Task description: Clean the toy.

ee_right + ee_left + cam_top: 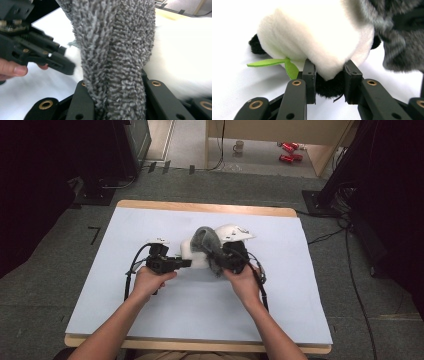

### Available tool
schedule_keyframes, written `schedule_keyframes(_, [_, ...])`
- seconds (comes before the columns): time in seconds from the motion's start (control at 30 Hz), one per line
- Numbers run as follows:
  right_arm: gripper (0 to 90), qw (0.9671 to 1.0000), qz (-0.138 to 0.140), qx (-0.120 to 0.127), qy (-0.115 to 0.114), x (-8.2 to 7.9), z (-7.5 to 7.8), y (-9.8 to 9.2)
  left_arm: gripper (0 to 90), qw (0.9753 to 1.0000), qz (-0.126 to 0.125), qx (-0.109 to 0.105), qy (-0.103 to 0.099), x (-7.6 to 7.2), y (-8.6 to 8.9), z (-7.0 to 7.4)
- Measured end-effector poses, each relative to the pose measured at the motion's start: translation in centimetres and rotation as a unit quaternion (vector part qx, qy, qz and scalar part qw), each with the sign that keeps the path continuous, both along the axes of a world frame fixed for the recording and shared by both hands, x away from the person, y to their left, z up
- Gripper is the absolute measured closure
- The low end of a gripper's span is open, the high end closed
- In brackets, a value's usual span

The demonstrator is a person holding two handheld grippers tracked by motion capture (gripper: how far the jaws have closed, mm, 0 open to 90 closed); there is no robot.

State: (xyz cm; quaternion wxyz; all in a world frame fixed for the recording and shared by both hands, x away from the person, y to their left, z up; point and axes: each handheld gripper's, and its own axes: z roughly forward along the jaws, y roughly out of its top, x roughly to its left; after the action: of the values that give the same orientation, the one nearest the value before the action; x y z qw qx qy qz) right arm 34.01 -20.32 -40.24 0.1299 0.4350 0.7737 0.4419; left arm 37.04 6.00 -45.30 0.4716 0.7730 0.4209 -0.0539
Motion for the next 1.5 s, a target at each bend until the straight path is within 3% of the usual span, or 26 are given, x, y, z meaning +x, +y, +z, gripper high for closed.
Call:
schedule_keyframes(0.03, [72.3, 0.9999, -0.008, 0.014, 0.007, 0.2, 0.1, -0.8, 68.7, 1.0, -0.001, 0.001, -0.003, 0.0, -0.1, 0.0])
schedule_keyframes(0.13, [72.3, 0.9998, -0.019, 0.008, 0.003, 0.3, 0.4, -1.6, 68.7, 0.9998, -0.005, 0.011, -0.017, -0.1, -0.5, 0.1])
schedule_keyframes(0.4, [72.5, 0.9992, -0.033, 0.021, -0.001, 0.4, 1.3, -3.4, 68.1, 0.9997, 0.0, 0.008, -0.022, 0.2, -0.1, 0.1])
schedule_keyframes(0.7, [72.4, 0.9942, -0.097, 0.047, -0.001, 0.9, 1.2, -8.0, 67.8, 0.9998, 0.006, 0.006, -0.017, 0.5, 0.3, -0.1])
schedule_keyframes(0.77, [72.5, 0.9921, -0.118, 0.043, 0.006, 1.0, 0.8, -9.0, 67.8, 0.9996, 0.011, 0.015, -0.021, 0.6, 0.6, -0.2])
schedule_keyframes(0.83, [72.5, 0.9898, -0.139, 0.012, 0.027, 1.5, -0.2, -10.2, 67.7, 0.9996, 0.014, 0.014, -0.021, 0.8, 1.0, -0.3])
schedule_keyframes(0.87, [72.5, 0.9886, -0.146, 0.008, 0.035, 1.6, -0.6, -10.6, 67.6, 0.9996, 0.016, 0.009, -0.023, 0.8, 1.1, -0.4])
schedule_keyframes(0.97, [72.5, 0.9837, -0.167, 0.044, 0.051, 1.7, -0.9, -12.2, 67.6, 0.9996, 0.014, 0.004, -0.024, 0.9, 1.1, -0.5])
schedule_keyframes(1.03, [72.5, 0.983, -0.165, 0.072, 0.039, 1.4, 0.0, -12.5, 67.6, 0.9996, 0.013, 0.002, -0.023, 0.9, 1.0, -0.5])
schedule_keyframes(1.13, [72.5, 0.9848, -0.145, 0.094, 0.016, 0.6, 1.8, -11.7, 67.5, 0.9997, 0.013, -0.003, -0.021, 0.9, 1.0, -0.5])
schedule_keyframes(1.23, [72.4, 0.9888, -0.107, 0.103, -0.002, 0.0, 3.2, -9.4, 67.4, 0.9997, 0.011, -0.002, -0.023, 0.7, 0.9, -0.4])
schedule_keyframes(1.37, [72.3, 0.9936, -0.053, 0.099, -0.007, -0.3, 3.5, -5.4, 67.3, 0.9996, 0.011, -0.001, -0.025, 0.4, 0.7, -0.3])
schedule_keyframes(1.5, [72.2, 0.9969, 0.007, 0.079, 0.0, -0.6, 2.7, -0.8, 67.3, 0.9997, 0.015, -0.005, -0.017, 0.0, 0.6, -0.3])
